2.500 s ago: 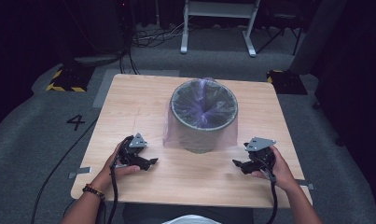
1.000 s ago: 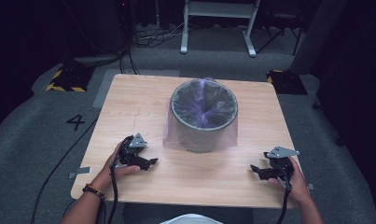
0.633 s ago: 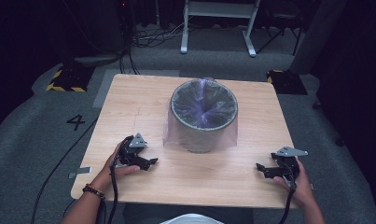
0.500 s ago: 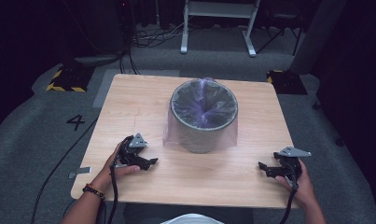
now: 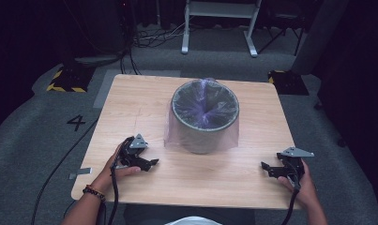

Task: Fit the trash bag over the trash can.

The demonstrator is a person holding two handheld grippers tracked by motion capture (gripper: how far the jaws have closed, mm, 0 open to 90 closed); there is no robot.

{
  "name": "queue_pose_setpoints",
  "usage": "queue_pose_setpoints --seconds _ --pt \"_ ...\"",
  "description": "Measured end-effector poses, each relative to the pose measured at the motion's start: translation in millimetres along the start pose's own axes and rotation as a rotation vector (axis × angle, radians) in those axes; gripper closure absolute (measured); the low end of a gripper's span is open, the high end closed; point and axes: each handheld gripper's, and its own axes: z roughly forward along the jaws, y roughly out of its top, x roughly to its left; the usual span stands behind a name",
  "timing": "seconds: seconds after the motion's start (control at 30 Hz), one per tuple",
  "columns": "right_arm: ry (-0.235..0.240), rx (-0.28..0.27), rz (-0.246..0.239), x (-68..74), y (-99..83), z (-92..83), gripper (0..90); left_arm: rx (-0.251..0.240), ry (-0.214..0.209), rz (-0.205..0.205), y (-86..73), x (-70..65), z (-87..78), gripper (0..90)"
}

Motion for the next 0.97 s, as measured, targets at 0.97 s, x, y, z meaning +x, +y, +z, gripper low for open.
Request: queue_pose_setpoints --seconds 0.97 --pt "-0.006 0.001 0.007 0.7 0.4 0.3 14.9 0.003 -0.011 0.009 1.2 1.4 1.0 14.4"
